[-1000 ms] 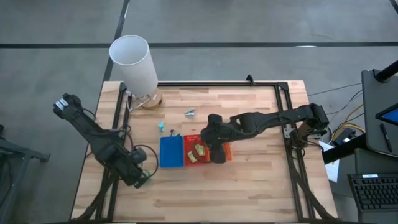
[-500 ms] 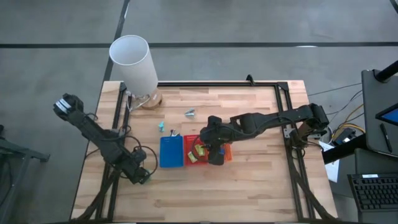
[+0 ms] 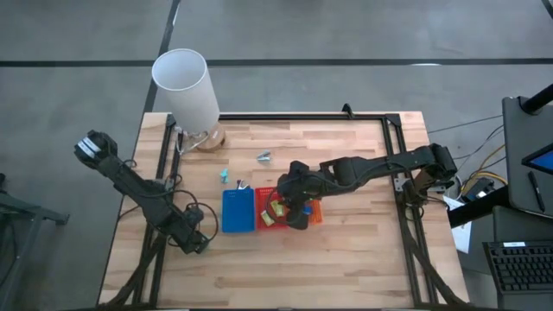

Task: Pick and place Stapler, Stapler remover, tape
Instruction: Put the green tape into the orange bin

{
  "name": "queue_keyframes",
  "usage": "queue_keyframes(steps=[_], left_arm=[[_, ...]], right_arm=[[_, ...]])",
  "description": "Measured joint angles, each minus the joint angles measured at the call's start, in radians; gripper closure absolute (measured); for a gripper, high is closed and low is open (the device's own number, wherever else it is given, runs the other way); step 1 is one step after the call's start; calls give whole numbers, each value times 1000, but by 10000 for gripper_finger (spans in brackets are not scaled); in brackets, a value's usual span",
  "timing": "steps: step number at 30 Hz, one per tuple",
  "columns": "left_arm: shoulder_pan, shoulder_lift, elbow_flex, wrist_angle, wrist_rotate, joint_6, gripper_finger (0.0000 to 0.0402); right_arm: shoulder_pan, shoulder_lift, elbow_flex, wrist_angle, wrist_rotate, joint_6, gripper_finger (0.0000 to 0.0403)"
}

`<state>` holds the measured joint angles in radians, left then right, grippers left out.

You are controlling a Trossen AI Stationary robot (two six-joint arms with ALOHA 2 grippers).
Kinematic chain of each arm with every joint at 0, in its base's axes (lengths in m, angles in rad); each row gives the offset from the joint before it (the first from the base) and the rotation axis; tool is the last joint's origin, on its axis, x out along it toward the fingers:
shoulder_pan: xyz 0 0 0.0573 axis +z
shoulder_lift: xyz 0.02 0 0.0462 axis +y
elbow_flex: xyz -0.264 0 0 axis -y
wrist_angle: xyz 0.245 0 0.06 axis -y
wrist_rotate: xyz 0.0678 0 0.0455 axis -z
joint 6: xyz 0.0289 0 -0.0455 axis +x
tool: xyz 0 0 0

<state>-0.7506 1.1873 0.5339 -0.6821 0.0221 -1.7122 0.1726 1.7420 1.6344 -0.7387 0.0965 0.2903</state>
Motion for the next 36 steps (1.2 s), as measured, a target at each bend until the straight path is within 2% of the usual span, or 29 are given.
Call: queue_keyframes(steps=[7,11,14,20,27,31,36], left_arm=[[0,0,0,3,-41,36,363],[-4,-8,16,60,-4,-17,363],[-23,-25,78,88,-20,-25,363],[-14,-45,244,0,-227,12,344],[53,-44,435,-192,-544,141,359],[111,-44,507,-245,-645,232,352],[178,-44,553,-245,-683,356,349]], right_arm=[[0,0,0,54,0,67,335],[2,0,-1,91,-8,113,341],[2,0,-1,140,-61,157,346],[2,4,-2,297,-96,302,351],[-14,15,-3,394,-132,570,331],[-15,29,-8,434,-173,667,299],[-14,51,-13,473,-152,803,230]])
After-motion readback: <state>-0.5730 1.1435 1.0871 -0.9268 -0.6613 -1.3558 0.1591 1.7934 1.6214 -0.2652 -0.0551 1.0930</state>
